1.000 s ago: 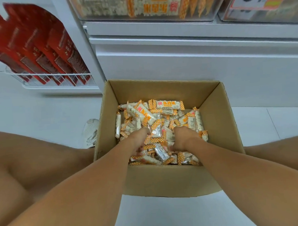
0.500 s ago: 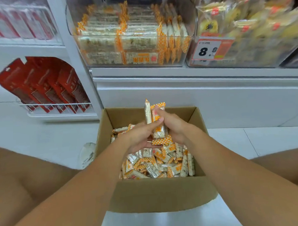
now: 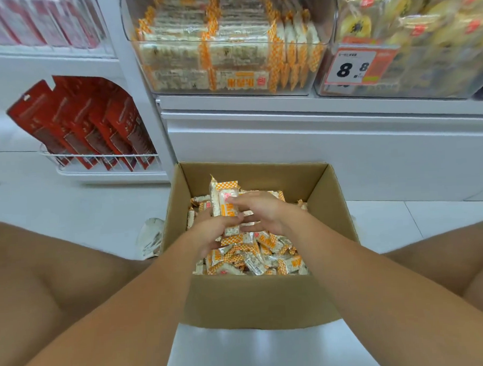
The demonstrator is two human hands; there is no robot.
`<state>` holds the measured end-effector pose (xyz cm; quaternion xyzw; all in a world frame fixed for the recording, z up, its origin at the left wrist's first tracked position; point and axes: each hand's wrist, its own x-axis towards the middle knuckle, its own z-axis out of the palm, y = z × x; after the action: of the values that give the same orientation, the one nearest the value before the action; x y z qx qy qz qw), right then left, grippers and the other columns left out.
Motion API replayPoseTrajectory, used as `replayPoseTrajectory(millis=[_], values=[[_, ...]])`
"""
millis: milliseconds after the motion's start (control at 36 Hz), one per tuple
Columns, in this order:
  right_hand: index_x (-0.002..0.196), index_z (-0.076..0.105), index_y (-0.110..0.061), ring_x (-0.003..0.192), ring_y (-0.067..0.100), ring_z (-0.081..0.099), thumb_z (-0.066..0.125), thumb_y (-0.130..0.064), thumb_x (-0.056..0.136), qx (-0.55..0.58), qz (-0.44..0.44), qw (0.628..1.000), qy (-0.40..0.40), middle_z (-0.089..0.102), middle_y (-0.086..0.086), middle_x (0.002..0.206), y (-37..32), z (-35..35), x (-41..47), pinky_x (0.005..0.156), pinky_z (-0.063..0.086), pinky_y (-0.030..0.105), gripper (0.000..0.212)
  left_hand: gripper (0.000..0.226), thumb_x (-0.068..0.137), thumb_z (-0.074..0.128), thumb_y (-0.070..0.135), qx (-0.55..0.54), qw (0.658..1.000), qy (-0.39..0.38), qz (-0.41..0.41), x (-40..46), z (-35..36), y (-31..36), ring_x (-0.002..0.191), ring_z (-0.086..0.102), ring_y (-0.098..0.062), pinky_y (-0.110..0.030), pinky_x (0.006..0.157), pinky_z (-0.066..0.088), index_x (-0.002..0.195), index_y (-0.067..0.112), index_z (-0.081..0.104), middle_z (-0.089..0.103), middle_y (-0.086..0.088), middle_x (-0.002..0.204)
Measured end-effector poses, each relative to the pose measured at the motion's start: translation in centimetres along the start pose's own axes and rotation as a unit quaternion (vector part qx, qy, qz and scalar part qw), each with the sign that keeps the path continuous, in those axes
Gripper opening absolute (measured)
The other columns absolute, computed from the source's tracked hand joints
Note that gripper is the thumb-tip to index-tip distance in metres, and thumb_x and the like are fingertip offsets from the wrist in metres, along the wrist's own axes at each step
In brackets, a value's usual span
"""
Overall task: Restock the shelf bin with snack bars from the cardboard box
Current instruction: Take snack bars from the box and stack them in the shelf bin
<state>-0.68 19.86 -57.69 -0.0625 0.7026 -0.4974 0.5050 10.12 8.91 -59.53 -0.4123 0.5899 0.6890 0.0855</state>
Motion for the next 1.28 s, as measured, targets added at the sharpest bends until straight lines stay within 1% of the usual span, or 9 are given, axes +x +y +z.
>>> replayPoseTrajectory(millis=[111, 389, 528, 667, 806, 917, 1028, 1167, 1278], values=[[0.113, 0.062, -0.006, 0.081, 0.018, 0.071, 0.084, -0.032, 0.081, 0.011, 0.013, 0.999, 0.037, 0.068, 0.002, 0.099, 2.5, 0.2, 2.4, 0.074, 0.063, 0.034, 0.046, 0.141, 0.026, 0.095, 0.066, 0.03, 0.999, 0.019, -0.007, 2.5, -0.7, -2.6, 0.124, 0.057, -0.021, -0.042, 0.098, 0.051, 0.149, 0.026, 0.04, 0.056, 0.001, 0.143], [0.1, 0.051, -0.009, 0.061, 0.018, 0.064, 0.09, -0.021, 0.074, 0.053, 0.101, 0.987, 0.113, 0.065, 0.008, 0.075, 5.8, 0.7, 6.6, 0.063, 0.061, 0.033, 0.048, 0.081, 0.093, 0.065, 0.03, 0.074, 0.996, 0.018, -0.052, 5.3, 0.3, -3.6, 0.133, 0.046, -0.028, -0.036, 0.099, 0.041, 0.158, 0.021, 0.018, 0.034, -0.005, 0.159], [0.116, 0.062, -0.002, 0.086, 0.023, 0.074, 0.082, -0.043, 0.08, 0.136, 0.116, 0.982, 0.06, 0.074, 0.011, 0.097, 5.9, 0.3, 7.7, 0.066, 0.061, 0.032, 0.058, 0.086, 0.082, 0.078, 0.024, 0.105, 0.993, 0.051, -0.023, 6.4, 0.4, -4.1, 0.112, 0.056, -0.017, -0.032, 0.092, 0.051, 0.151, 0.017, 0.027, 0.055, 0.003, 0.133], [0.064, 0.058, -0.011, 0.066, 0.027, 0.065, 0.075, -0.046, 0.084, -0.074, 0.05, 0.932, 0.35, 0.065, 0.006, 0.066, 6.3, -0.6, 9.2, 0.075, 0.06, 0.044, 0.044, 0.101, 0.085, 0.079, 0.024, -0.025, 0.994, 0.071, -0.073, 7.0, 0.4, -3.8, 0.139, 0.04, -0.032, -0.049, 0.1, 0.05, 0.159, 0.024, 0.01, 0.026, -0.005, 0.162], [0.097, 0.056, -0.011, 0.073, 0.021, 0.056, 0.08, -0.055, 0.076, -0.285, 0.112, 0.923, 0.234, 0.057, 0.004, 0.084, 7.3, 0.6, 8.8, 0.046, 0.031, 0.027, 0.054, 0.096, 0.089, 0.075, 0.023, -0.077, 0.991, 0.075, -0.08, 6.8, 0.5, -4.2, 0.141, 0.038, -0.031, -0.05, 0.105, 0.047, 0.16, 0.024, 0.01, 0.023, -0.004, 0.163], [0.076, 0.056, -0.011, 0.058, 0.016, 0.057, 0.079, -0.042, 0.079, -0.24, 0.112, 0.922, 0.283, 0.062, 0.004, 0.073, 8.0, 1.1, 7.7, 0.044, 0.036, 0.023, 0.039, 0.097, 0.087, 0.077, 0.027, -0.12, 0.985, 0.072, -0.098, 6.3, 0.1, -3.8, 0.134, 0.046, -0.035, -0.048, 0.087, 0.06, 0.159, 0.03, 0.013, 0.024, -0.005, 0.163], [0.094, 0.055, -0.01, 0.076, 0.025, 0.067, 0.078, -0.036, 0.076, -0.023, 0.07, 0.964, 0.254, 0.069, 0.014, 0.09, 7.2, 0.6, 5.9, 0.071, 0.06, 0.039, 0.039, 0.105, 0.069, 0.086, 0.029, -0.152, 0.982, 0.032, -0.109, 5.4, 0.1, -3.1, 0.123, 0.057, -0.037, -0.042, 0.07, 0.062, 0.155, 0.03, 0.025, 0.038, -0.015, 0.155], [0.12, 0.063, -0.001, 0.091, 0.037, 0.067, 0.078, -0.012, 0.084, 0.163, -0.014, 0.979, 0.122, 0.069, 0.019, 0.11, 2.8, -1.6, 1.5, 0.094, 0.056, 0.05, 0.041, 0.049, 0.09, 0.074, 0.02, -0.172, 0.982, -0.052, -0.06, 2.5, 0.7, 0.8, 0.087, 0.068, -0.023, -0.045, 0.082, 0.062, 0.132, 0.002, 0.056, 0.071, -0.012, 0.108], [0.112, 0.072, -0.003, 0.095, 0.032, 0.072, 0.079, -0.018, 0.084, 0.093, -0.091, 0.985, 0.117, 0.074, 0.016, 0.11, -1.5, -3.4, -2.7, 0.092, 0.059, 0.044, 0.032, 0.107, 0.059, 0.097, 0.033, -0.168, 0.984, -0.058, 0.003, 0.2, 2.2, 5.3, 0.113, 0.064, -0.039, -0.044, 0.073, 0.061, 0.148, 0.018, 0.04, 0.054, -0.016, 0.141]])
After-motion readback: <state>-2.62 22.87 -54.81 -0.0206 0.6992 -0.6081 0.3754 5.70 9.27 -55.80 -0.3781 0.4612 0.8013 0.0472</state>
